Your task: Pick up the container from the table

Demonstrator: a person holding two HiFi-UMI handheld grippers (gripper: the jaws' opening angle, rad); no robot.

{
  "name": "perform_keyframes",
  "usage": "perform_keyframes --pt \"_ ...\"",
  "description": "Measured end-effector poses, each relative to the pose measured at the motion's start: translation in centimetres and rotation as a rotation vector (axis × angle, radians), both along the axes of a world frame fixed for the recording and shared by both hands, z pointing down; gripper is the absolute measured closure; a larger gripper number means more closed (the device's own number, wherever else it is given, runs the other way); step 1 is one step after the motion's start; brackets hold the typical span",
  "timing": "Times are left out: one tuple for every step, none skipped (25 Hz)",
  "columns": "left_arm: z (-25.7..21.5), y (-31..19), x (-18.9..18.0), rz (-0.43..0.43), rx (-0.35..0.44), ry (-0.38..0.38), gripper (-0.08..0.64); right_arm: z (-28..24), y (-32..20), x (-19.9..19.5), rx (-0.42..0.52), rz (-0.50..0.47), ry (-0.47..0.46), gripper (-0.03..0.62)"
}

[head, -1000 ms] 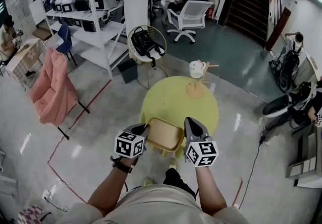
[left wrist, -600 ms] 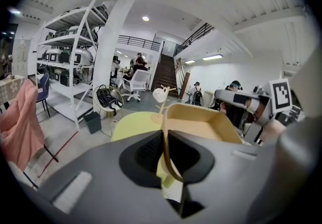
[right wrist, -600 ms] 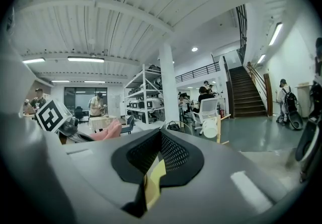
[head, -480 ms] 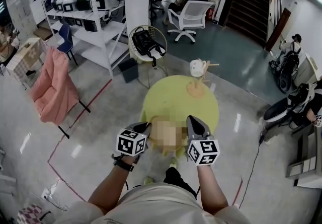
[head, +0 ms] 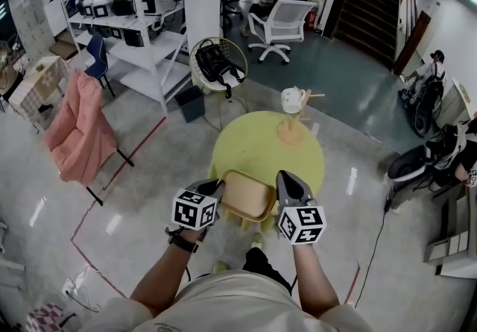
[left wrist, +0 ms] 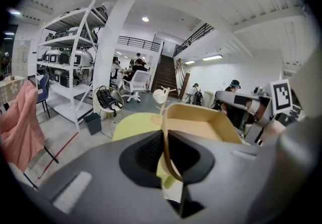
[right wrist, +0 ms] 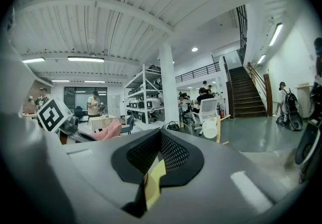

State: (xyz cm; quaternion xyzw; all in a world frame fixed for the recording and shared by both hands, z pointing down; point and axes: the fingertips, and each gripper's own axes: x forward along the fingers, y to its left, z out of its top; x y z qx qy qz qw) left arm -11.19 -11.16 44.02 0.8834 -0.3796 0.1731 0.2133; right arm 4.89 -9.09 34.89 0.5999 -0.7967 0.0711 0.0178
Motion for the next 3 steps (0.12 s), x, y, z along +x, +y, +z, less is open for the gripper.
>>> perform_keyframes --pt "0.06 -0.05 -0.11 0.001 0.0 0.0 0.532 0.08 -0.05 -0.14 -0.001 0.0 0.001 0.584" --pt "0.12 -0.09 -0.23 0.001 -0.001 0.001 0.533 0.16 -0.1 -0.28 -0.002 0.0 0.001 0.584" --pt "0.18 -0.13 -0.34 0.002 -0.001 0.001 0.532 0.23 -0.15 -0.41 -0.003 0.0 0.002 0.584"
